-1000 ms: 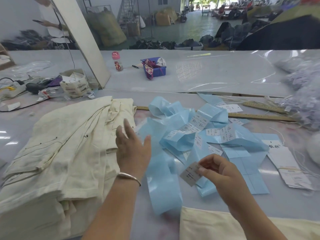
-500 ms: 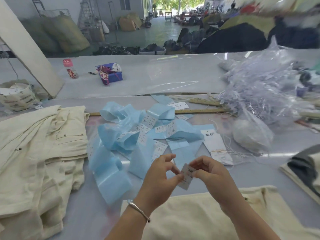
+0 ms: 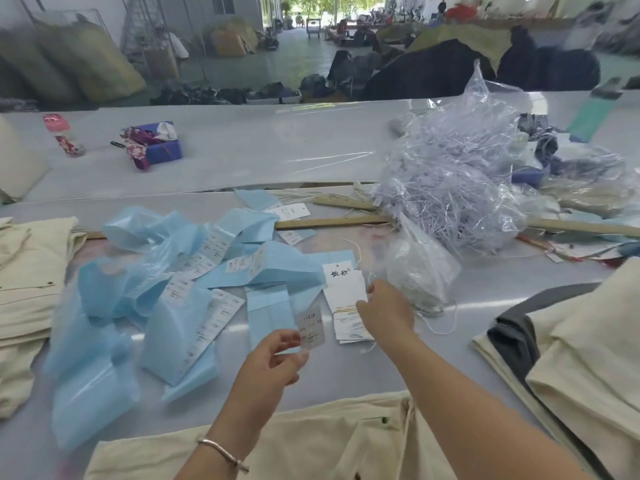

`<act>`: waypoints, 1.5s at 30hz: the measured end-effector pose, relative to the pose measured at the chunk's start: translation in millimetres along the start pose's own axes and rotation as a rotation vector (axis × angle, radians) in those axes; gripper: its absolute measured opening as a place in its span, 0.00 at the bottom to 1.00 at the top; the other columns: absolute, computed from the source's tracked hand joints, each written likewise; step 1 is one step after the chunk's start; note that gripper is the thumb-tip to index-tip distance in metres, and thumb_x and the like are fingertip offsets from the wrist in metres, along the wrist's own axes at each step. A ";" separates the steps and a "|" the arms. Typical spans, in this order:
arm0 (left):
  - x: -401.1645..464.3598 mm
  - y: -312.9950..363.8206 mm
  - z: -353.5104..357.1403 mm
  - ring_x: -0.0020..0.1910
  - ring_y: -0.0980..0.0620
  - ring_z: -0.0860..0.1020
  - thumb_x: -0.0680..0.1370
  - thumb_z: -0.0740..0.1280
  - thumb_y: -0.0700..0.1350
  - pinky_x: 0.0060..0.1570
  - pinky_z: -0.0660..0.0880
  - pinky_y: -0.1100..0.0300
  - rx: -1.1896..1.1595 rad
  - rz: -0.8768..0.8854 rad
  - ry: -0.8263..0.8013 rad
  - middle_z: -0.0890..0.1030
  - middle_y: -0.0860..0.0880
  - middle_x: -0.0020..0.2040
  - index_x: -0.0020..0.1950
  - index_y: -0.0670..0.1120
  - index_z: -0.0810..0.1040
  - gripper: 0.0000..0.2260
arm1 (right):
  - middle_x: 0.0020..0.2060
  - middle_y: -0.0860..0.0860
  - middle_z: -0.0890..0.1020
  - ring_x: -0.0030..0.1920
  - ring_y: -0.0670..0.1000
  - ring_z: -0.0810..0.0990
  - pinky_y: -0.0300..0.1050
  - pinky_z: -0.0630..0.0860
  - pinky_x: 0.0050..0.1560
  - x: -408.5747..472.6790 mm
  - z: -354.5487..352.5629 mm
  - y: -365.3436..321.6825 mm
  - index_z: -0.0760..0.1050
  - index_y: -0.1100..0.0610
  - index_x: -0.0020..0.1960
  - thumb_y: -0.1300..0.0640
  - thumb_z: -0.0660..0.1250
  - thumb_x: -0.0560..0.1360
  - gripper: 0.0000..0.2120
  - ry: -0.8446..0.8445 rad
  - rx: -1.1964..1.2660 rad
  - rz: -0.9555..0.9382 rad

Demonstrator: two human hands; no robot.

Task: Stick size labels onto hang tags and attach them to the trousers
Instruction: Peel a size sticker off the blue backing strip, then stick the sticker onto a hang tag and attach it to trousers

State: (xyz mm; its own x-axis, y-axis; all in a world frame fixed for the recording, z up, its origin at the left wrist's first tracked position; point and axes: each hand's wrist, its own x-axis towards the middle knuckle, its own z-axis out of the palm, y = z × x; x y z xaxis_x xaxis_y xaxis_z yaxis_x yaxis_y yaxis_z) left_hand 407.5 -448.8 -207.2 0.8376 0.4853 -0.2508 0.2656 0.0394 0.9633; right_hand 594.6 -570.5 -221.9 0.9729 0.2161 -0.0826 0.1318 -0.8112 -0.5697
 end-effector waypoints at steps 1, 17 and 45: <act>5.7 -0.7 3.1 0.50 0.54 0.81 0.77 0.69 0.41 0.44 0.79 0.62 -0.009 -0.015 -0.003 0.82 0.53 0.53 0.52 0.51 0.81 0.07 | 0.55 0.52 0.79 0.56 0.55 0.77 0.42 0.66 0.45 12.9 4.9 -3.2 0.73 0.55 0.58 0.56 0.65 0.73 0.13 0.006 -0.009 -0.021; 79.5 10.3 31.7 0.52 0.54 0.82 0.78 0.68 0.41 0.46 0.79 0.62 -0.046 0.017 0.045 0.82 0.53 0.53 0.63 0.65 0.72 0.21 | 0.60 0.53 0.68 0.61 0.55 0.67 0.50 0.67 0.56 73.0 58.8 -18.5 0.70 0.52 0.61 0.36 0.71 0.66 0.31 0.018 -0.340 -0.054; 189.4 -22.8 104.4 0.36 0.62 0.78 0.74 0.72 0.41 0.40 0.72 0.72 0.173 0.368 0.084 0.81 0.53 0.37 0.79 0.58 0.48 0.43 | 0.34 0.50 0.84 0.40 0.53 0.82 0.52 0.78 0.44 44.1 50.4 22.6 0.77 0.50 0.45 0.60 0.64 0.77 0.06 -0.010 0.853 -0.017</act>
State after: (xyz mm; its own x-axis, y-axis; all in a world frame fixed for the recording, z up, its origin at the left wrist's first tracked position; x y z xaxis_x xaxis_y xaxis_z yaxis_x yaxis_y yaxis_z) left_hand 609.9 -448.9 -286.6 0.8519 0.5090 0.1230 0.0379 -0.2941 0.9550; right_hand 630.9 -552.0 -279.6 0.9698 0.2329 -0.0730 -0.0454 -0.1218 -0.9915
